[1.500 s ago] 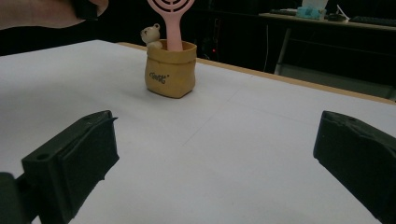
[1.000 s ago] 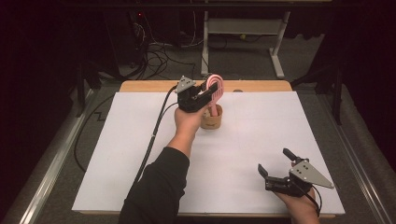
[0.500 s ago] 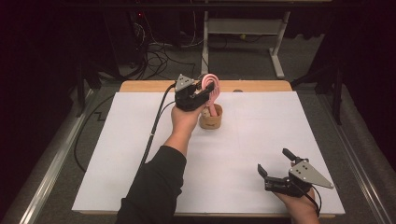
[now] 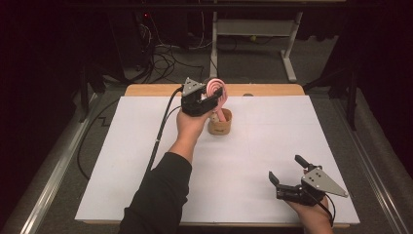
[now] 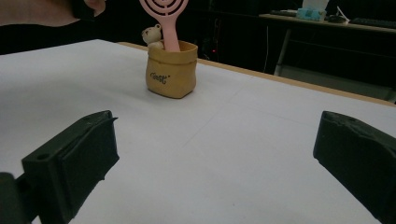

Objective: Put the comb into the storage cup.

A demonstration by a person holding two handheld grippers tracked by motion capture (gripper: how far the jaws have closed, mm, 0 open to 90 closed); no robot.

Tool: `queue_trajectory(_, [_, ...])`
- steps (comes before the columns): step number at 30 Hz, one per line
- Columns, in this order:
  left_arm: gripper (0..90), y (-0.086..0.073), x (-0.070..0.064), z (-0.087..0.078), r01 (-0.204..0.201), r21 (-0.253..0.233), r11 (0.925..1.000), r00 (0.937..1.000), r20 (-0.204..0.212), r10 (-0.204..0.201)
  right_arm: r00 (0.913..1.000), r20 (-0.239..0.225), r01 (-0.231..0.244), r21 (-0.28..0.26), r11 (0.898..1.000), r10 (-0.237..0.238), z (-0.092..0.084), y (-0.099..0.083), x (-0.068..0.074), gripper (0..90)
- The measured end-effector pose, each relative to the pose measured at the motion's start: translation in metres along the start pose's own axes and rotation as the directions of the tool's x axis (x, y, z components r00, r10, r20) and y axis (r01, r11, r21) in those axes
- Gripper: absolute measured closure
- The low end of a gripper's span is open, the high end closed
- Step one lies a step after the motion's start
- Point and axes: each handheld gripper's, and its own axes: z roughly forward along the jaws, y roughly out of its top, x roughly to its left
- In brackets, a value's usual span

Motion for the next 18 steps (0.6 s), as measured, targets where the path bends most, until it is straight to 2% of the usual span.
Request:
queue_trajectory(7, [41.8,0.0009,0.0026,-0.0016,0.004,0.007,1.0,1.0,0.007,-0.004,1.0,-0.001,0.001,0.001,1.0,-0.001,0.0005,-0.0001,0.0008,0.3])
queue_trajectory(10, [41.8,0.0008,0.0015,-0.0024,-0.019,0.011,0.9998,0.9998,0.006,0.019,1.0,-0.001,0.0,0.004,1.0,0.0,0.0008,-0.0003,0.0007,0.3])
queue_trajectory(18, [35.3,0.0017,0.0032,-0.0036,-0.008,0.018,0.9998,0.9999,0.01,0.007,1.0,-0.001,-0.001,0.004,1.0,0.001,0.0011,-0.0006,0.0012,0.3])
